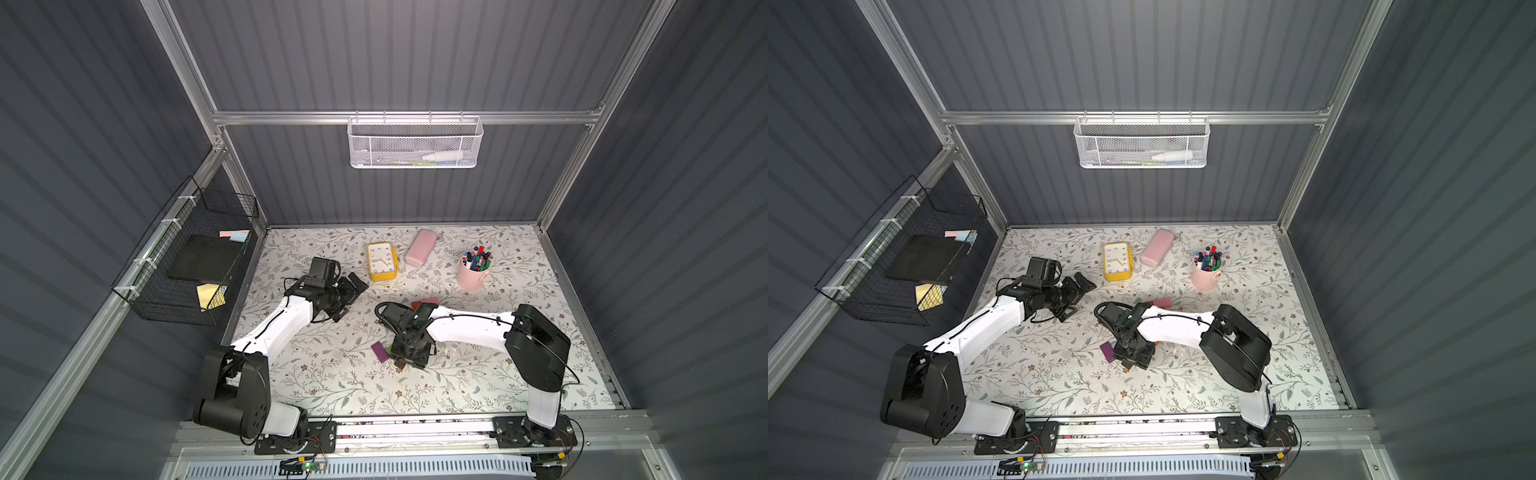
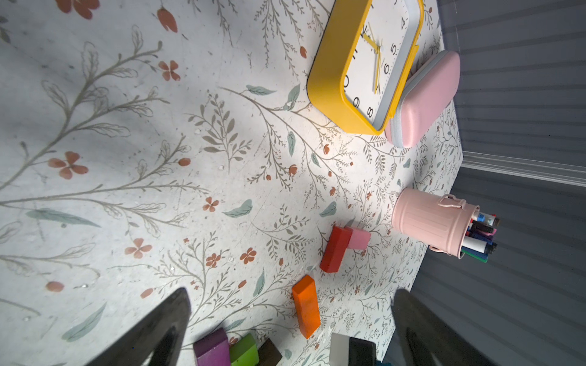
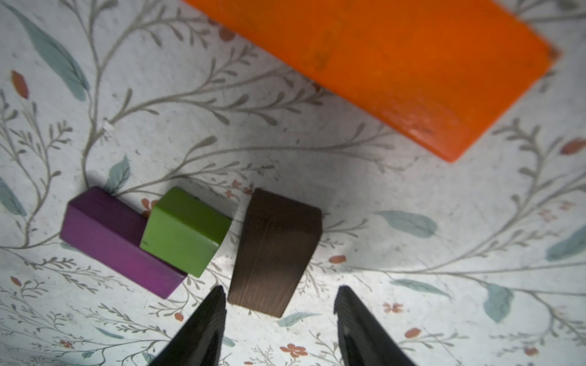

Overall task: Assemble the number 6 with building blocks
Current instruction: Pick up the building block from the center of the board.

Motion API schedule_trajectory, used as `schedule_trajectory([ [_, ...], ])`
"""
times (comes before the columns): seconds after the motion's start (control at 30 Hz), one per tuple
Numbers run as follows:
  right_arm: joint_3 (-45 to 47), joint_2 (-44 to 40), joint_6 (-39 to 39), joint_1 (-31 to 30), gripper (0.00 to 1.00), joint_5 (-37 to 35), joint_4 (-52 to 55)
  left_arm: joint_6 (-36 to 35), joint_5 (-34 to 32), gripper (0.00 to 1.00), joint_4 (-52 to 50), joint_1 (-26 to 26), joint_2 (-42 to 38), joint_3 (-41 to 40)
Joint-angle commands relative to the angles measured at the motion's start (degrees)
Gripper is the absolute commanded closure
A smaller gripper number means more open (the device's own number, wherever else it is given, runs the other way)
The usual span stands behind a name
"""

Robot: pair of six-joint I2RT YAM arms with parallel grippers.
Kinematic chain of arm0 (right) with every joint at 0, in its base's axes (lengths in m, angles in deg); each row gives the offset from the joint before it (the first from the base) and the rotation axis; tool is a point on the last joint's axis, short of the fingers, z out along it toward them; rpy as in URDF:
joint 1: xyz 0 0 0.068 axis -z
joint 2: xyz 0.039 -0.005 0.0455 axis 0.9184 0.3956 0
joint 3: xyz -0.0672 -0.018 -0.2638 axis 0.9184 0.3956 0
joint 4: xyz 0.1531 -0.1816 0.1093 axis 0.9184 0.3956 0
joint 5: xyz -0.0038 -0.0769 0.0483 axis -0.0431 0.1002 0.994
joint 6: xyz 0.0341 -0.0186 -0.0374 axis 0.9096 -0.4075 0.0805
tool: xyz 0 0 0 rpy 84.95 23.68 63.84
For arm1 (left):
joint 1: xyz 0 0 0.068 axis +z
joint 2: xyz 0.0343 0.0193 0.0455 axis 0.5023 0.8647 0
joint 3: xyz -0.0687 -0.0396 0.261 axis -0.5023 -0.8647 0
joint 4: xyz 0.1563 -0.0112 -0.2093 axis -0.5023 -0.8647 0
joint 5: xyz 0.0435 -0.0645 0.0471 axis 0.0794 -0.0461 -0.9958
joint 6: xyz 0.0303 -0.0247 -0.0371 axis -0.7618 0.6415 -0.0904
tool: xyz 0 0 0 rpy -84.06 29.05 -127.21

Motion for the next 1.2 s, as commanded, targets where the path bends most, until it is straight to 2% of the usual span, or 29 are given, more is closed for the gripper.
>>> schedule_trajectory([
  [0.0, -1.4, 1.7, 1.1, -0.3, 0.42, -1.6, 1.3, -1.6, 0.9, 0.01, -1.0, -0.1, -1.4, 1.8],
  [0.4, -3.7, 4.6, -0.4, 0.2, 0.43, -1.9, 3.1, -1.7, 0.6, 0.01, -1.3, -0.1, -1.3, 2.1],
  [0.8, -4.0, 3.6, -3.1, 0.1, 0.66, -3.9, 5.1, -1.3, 0.2, 0.01, -1.0, -0.1, -1.3, 1.9],
  [1.17, -10.2, -2.6, -13.2, -3.0, 0.65, -15.7, 14.9, 0.4, -1.1, 0.01, 0.6, -0.1, -2.1, 1.0],
])
